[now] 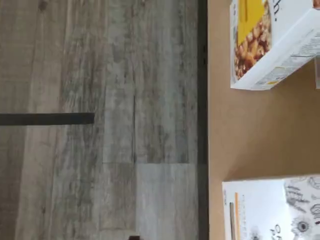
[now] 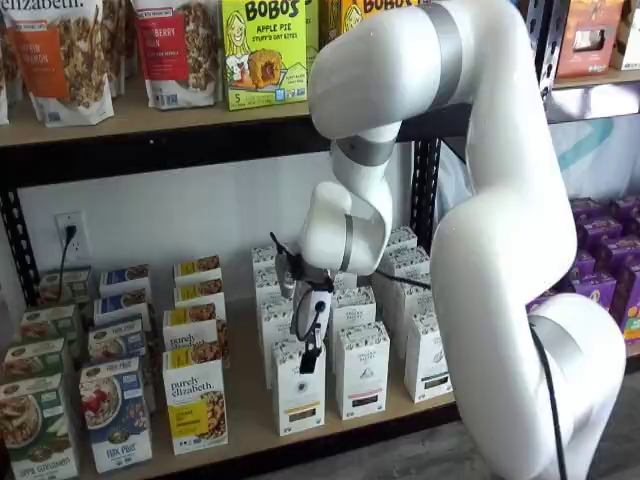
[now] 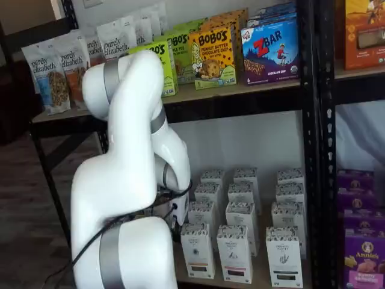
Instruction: Pick up the white box with a yellow strip in the middle, on the bottom shelf, the fourth box from the left
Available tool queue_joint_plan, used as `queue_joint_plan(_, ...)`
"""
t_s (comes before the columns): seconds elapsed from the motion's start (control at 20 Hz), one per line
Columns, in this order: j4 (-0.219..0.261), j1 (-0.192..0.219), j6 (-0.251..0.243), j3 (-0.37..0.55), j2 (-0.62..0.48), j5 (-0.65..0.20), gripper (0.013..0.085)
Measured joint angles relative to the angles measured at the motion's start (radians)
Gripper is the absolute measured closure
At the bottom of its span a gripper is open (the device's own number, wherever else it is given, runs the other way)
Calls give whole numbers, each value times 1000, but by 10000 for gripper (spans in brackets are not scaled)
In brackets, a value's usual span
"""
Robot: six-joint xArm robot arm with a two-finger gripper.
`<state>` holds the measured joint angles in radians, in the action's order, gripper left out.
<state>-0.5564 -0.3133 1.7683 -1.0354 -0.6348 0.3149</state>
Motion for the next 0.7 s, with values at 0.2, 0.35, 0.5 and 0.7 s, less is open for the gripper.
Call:
queue_joint_plan(0.2,-7,15,18,-46,-35,11,130)
queue_joint_plan(0.35,12,26,8,-93,-68,32,130)
queue_joint_plan(0.5,21,28,2,-130,-100,25,130)
queue_joint_plan(0.7,53,37,-20,-175,-138,19,130)
